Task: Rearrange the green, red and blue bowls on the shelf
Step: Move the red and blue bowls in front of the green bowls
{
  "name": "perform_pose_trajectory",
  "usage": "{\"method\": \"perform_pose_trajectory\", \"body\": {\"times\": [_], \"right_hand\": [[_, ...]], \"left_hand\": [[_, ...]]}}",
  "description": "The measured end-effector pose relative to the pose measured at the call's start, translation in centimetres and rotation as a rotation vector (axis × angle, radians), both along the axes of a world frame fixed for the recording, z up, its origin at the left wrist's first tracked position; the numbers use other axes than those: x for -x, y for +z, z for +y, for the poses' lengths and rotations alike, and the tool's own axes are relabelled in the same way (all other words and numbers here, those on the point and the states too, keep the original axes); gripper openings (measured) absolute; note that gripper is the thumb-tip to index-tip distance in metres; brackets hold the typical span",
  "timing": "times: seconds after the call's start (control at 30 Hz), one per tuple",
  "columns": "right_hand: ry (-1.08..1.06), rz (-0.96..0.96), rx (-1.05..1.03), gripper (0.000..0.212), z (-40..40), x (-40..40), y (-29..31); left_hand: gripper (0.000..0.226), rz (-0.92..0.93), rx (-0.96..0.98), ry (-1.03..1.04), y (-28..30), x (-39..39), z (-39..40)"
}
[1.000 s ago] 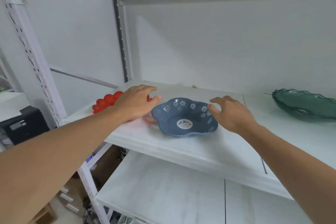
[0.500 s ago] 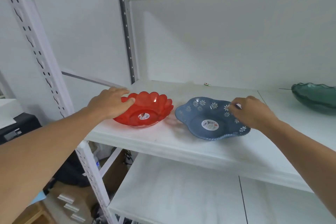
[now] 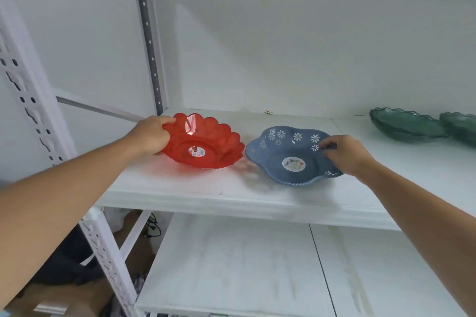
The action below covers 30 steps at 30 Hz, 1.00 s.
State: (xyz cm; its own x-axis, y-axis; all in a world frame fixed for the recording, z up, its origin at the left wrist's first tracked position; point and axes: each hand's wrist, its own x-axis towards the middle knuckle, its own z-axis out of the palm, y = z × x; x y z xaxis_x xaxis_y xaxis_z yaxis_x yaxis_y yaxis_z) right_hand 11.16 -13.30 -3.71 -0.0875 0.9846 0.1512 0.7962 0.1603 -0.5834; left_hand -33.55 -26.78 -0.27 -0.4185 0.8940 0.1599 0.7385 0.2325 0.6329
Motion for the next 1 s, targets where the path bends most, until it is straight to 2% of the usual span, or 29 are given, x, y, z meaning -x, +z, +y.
{"method": "perform_pose_trajectory", "body": {"times": [0.1,0.27,0.43,0.5,0.6,0.7,0.8,0.87,1.0], "right_hand": [[-0.055,0.033,-0.046,0.045,-0.2,-1.9,1.2],[-0.129,0.076,-0.075,0.057,-1.8,-5.6,2.7],[-0.222,0.134,-0.026,0.06,-4.1,-11.6,2.0],[-0.274,0.134,-0.018,0.059,-5.0,-15.1,1.8],[-0.353,0.121,-0.033,0.059,-6.2,-20.9,1.9],[-0.401,0.113,-0.042,0.06,-7.3,-26.6,2.3],[-0.428,0.096,-0.045,0.061,-8.0,-32.3,2.8],[-0.426,0.114,-0.025,0.063,-7.9,-36.2,3.2],[-0.42,0.126,-0.012,0.062,-7.1,-42.0,3.5]], "left_hand": [[0.071,0.041,-0.031,-0.029,1.5,-0.7,0.4],[0.067,-0.014,-0.126,-0.17,3.3,-5.0,2.0],[0.071,0.004,-0.09,-0.228,2.5,-11.3,4.6],[0.062,-0.022,-0.076,-0.258,2.1,-13.9,5.3],[0.051,-0.12,-0.043,-0.297,1.7,-18.3,6.2],[0.041,-0.136,-0.031,-0.324,1.6,-23.6,7.3],[0.044,-0.18,-0.021,-0.345,1.7,-30.0,8.2],[0.038,-0.191,-0.033,-0.362,1.9,-34.8,8.6],[0.044,-0.206,-0.063,-0.342,1.7,-41.7,9.2]]}}
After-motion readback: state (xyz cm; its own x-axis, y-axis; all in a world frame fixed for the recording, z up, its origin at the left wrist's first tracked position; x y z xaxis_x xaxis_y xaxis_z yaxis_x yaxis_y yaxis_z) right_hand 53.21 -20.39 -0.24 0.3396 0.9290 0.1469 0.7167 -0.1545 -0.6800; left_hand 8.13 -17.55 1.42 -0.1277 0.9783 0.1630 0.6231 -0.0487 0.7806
